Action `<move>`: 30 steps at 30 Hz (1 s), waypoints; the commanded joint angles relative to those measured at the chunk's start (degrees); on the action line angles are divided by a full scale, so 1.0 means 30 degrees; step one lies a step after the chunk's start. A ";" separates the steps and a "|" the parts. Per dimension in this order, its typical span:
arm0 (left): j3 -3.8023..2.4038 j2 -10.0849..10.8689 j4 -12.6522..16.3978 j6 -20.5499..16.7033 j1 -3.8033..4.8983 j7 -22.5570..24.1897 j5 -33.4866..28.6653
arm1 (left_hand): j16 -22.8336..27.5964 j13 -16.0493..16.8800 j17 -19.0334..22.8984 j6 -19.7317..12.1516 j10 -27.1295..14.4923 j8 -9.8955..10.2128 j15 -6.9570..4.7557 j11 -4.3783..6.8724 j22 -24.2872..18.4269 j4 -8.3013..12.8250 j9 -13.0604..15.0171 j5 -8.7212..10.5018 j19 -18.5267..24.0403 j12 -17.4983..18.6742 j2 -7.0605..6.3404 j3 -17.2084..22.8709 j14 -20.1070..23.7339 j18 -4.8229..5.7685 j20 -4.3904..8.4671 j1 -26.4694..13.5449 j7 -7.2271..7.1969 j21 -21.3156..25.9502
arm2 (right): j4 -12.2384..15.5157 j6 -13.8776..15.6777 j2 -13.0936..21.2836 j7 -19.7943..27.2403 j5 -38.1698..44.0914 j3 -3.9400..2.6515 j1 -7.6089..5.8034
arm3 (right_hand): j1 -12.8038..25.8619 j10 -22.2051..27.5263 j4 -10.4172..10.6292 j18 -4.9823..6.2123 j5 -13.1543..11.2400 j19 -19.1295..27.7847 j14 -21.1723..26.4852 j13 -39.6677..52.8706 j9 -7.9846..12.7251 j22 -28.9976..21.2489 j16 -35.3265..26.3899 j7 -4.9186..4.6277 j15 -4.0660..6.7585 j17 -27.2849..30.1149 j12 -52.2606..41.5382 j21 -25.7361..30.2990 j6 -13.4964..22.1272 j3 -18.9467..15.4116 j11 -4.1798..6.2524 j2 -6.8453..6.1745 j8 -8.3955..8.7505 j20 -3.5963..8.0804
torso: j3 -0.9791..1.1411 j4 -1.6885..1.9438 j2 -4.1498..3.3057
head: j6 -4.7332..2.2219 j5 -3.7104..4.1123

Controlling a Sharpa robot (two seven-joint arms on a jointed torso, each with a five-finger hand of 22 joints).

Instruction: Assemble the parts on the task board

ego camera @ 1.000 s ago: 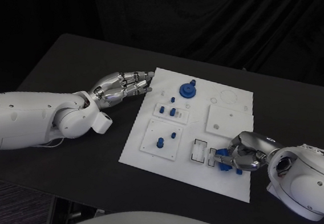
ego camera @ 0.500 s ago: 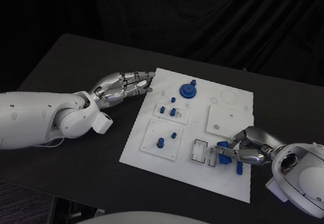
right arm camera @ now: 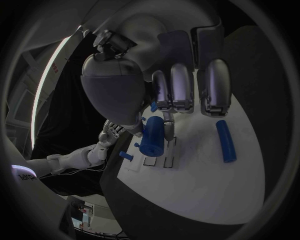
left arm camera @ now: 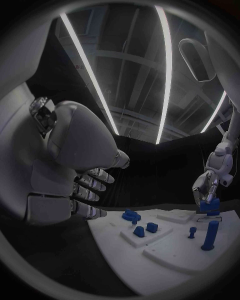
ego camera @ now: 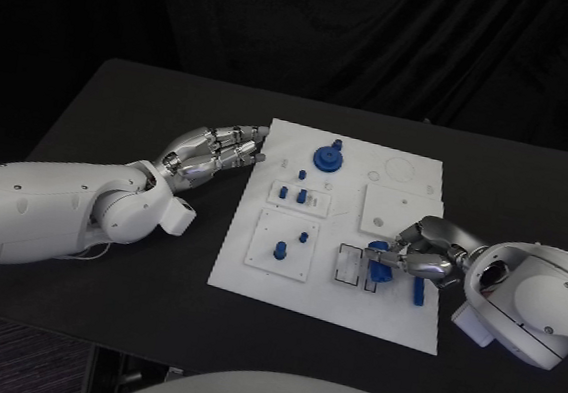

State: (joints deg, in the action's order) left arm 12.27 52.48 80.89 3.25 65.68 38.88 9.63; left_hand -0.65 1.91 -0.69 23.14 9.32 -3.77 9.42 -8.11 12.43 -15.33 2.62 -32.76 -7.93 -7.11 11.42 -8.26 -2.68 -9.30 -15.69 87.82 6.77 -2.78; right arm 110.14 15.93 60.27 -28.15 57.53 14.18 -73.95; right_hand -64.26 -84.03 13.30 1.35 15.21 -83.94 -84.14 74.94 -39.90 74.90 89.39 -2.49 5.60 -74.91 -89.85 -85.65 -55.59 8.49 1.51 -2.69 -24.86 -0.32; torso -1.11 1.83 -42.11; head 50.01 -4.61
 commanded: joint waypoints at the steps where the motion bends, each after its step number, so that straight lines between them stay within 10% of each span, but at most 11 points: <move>1: -0.0015 0.0014 0.0034 0.0192 -0.0030 0.0494 -0.0010 | -0.0101 0.0031 -0.0019 -0.0049 0.0062 -0.0082 0.0121 -0.0111 0.0044 -0.0005 0.0005 -0.0058 0.0039 -0.0116 0.0139 0.0089 -0.0028 -0.0320 -0.0128 0.0090 0.0024 -0.0108 | -0.0117 -0.0290 -0.0267 -0.0458 -0.0965 -0.0004 -0.0025 | -0.0055 -0.1989 -0.1375 -0.0019 0.0076 -0.1208 -0.1857 0.5020 -0.0046 0.4463 -0.0010 0.0141 0.0109 -0.4555 -0.0049 0.0115 -0.0005 0.1296 0.0090 0.0230 -0.0019 -0.0062 | 0.0008 0.0004 -0.0001 | -0.0003 0.0091; 30: -0.0015 -0.0174 -0.0159 0.0328 -0.0039 0.0452 -0.0010 | -0.0104 0.0031 -0.0019 -0.0051 0.0065 -0.0089 0.0134 -0.0104 0.0031 -0.0004 0.0006 -0.0052 0.0033 -0.0117 0.0122 0.0086 -0.0035 -0.0320 -0.0138 0.0083 0.0034 -0.0113 | -0.0890 -0.1780 -0.1658 -0.1210 -0.1519 -0.0003 0.0131 | 0.1566 -0.1989 -0.0486 0.0125 0.0053 -0.0918 -0.1814 0.5020 -0.0187 0.4259 -0.0097 -0.0204 -0.0311 -0.4360 -0.0049 0.0683 0.0907 0.0781 -0.0186 0.0501 0.0323 -0.0420 | -0.0022 -0.0002 0.0000 | -0.0003 -0.0037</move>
State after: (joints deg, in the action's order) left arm 12.27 52.08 80.37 3.32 65.66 38.88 9.63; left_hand -0.65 1.95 -0.67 23.14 9.32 -3.77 9.42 -8.11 12.50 -15.33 2.62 -32.76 -7.92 -7.26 11.42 -8.26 -2.68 -9.30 -15.68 87.82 6.77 -2.78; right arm 107.50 12.57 55.31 -30.39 53.26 14.18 -73.70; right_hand -59.76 -83.93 11.85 1.35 15.26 -84.05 -84.03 74.92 -40.54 74.93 89.39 -3.04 5.08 -74.91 -89.85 -83.86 -53.20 10.61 1.38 -1.06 -24.13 -1.24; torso -1.15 1.92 -42.09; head 50.01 -4.62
